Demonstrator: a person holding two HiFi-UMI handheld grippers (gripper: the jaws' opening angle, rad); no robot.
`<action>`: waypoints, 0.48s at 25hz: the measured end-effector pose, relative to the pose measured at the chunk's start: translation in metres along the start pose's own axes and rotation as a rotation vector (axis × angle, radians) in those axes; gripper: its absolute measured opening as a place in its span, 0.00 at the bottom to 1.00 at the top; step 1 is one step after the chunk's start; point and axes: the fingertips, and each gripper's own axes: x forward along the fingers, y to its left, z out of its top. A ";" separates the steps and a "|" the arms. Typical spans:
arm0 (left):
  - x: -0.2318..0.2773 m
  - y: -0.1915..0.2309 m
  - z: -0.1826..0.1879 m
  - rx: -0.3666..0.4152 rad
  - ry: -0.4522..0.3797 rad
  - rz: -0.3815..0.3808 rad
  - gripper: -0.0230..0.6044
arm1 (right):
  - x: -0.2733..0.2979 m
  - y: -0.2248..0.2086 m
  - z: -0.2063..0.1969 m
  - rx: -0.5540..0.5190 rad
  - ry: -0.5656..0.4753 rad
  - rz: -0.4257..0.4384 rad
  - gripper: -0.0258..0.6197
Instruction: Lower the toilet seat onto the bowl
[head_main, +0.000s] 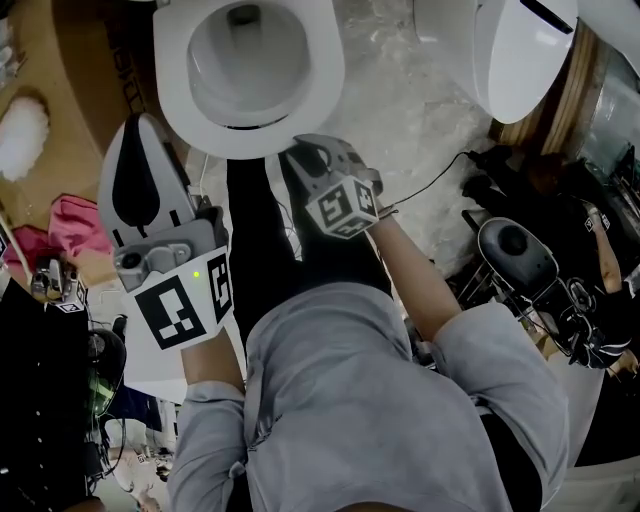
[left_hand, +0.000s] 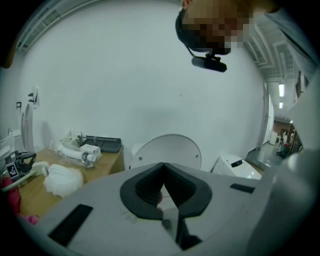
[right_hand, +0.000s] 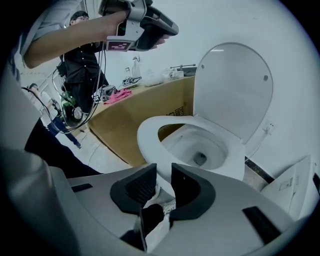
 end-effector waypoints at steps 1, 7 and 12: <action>0.000 0.000 -0.002 0.001 0.003 0.001 0.04 | 0.001 0.001 -0.002 0.004 0.001 0.001 0.16; 0.001 0.003 -0.011 0.002 0.014 0.008 0.04 | 0.008 -0.009 -0.011 0.047 0.003 -0.044 0.07; 0.000 0.005 -0.023 0.003 0.032 0.016 0.04 | 0.014 -0.033 -0.015 0.080 0.004 -0.088 0.04</action>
